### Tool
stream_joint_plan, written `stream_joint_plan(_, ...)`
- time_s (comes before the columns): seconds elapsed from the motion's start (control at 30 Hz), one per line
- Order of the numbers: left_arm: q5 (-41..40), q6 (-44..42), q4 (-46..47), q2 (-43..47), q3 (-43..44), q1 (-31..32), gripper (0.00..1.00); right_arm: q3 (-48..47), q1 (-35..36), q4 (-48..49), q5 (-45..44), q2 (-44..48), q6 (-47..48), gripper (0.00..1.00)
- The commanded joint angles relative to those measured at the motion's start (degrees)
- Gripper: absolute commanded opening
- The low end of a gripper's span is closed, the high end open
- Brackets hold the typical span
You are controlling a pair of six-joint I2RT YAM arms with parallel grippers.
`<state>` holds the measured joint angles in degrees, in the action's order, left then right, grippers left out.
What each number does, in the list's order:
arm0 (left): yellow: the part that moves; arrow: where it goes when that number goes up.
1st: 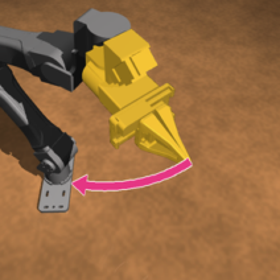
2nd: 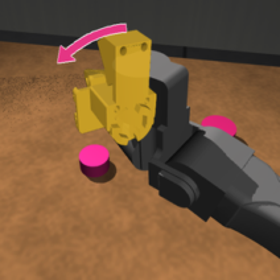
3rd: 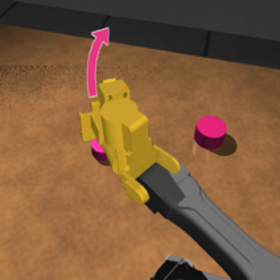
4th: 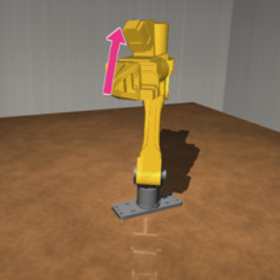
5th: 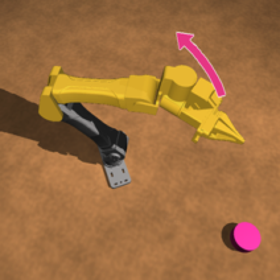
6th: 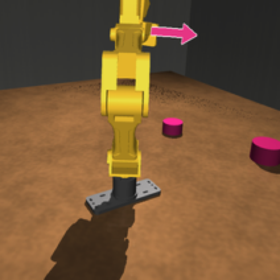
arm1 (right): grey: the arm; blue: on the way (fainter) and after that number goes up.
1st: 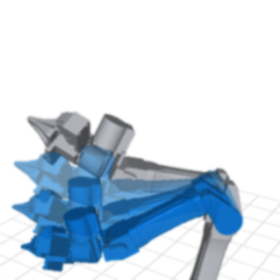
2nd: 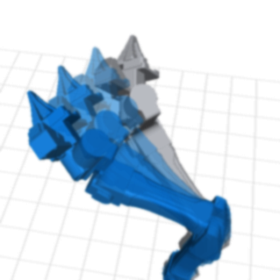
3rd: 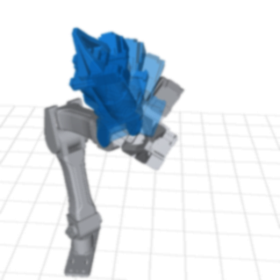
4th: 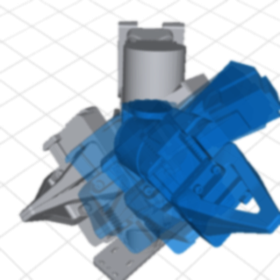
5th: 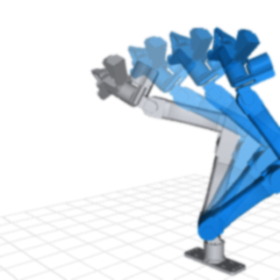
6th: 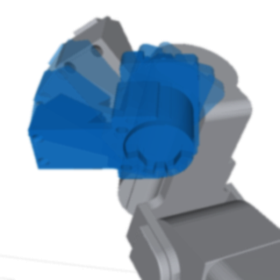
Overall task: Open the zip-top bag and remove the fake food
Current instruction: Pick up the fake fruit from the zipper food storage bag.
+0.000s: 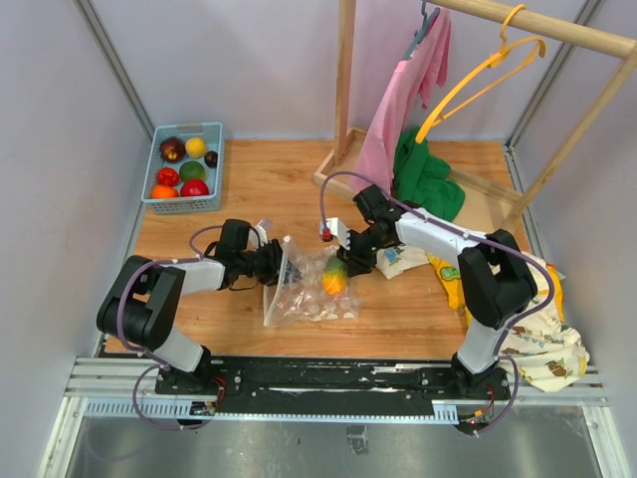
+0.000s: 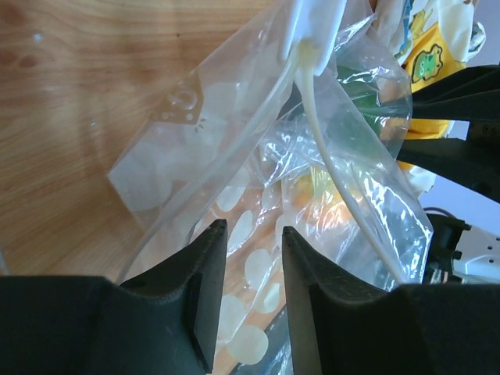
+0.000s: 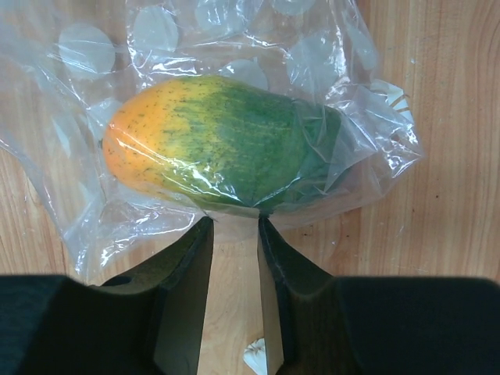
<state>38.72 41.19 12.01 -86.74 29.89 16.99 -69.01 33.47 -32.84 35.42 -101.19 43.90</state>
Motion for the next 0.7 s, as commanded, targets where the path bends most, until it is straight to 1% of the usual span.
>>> stream_joint_plan(0.0, 3.6, 0.3, 3.1, -4.0, 2.8, 2.2, 0.39, -2.1, 1.0, -1.0, 1.3, -1.6, -1.5, 0.30)
stream_joint_plan(0.07, 4.0, 0.2, 2.8, -5.5, 3.3, 2.9, 0.34, -2.4, 1.4, -1.1, 1.3, -1.9, -1.7, 0.29)
stream_joint_plan(0.13, 3.2, -0.4, 1.0, -6.5, 4.2, 3.3, 0.22, -2.5, 1.7, -1.3, 1.3, -2.2, -1.8, 0.28)
stream_joint_plan(0.2, 1.4, -2.5, -2.3, -7.0, 5.6, 3.8, 0.13, -2.4, 1.8, -1.2, 1.2, -2.2, -1.9, 0.28)
stream_joint_plan(0.27, 0.5, -3.4, -3.7, -7.3, 6.5, 4.2, 0.13, -2.3, 1.9, -1.2, 1.4, -2.2, -1.9, 0.28)
stream_joint_plan(0.47, 1.0, -3.0, -2.9, -10.8, 9.2, 6.7, 0.20, -2.7, 2.4, -1.0, 1.7, -2.8, -2.5, 0.28)
stream_joint_plan(0.57, 1.1, -1.5, -0.3, -11.9, 9.6, 7.7, 0.21, -3.0, 2.8, -1.0, 1.1, -3.2, -2.7, 0.27)
stream_joint_plan(0.67, 1.3, 0.9, 4.0, -10.9, 8.3, 7.9, 0.25, -3.0, 2.9, -1.0, 0.5, -3.4, -2.8, 0.28)
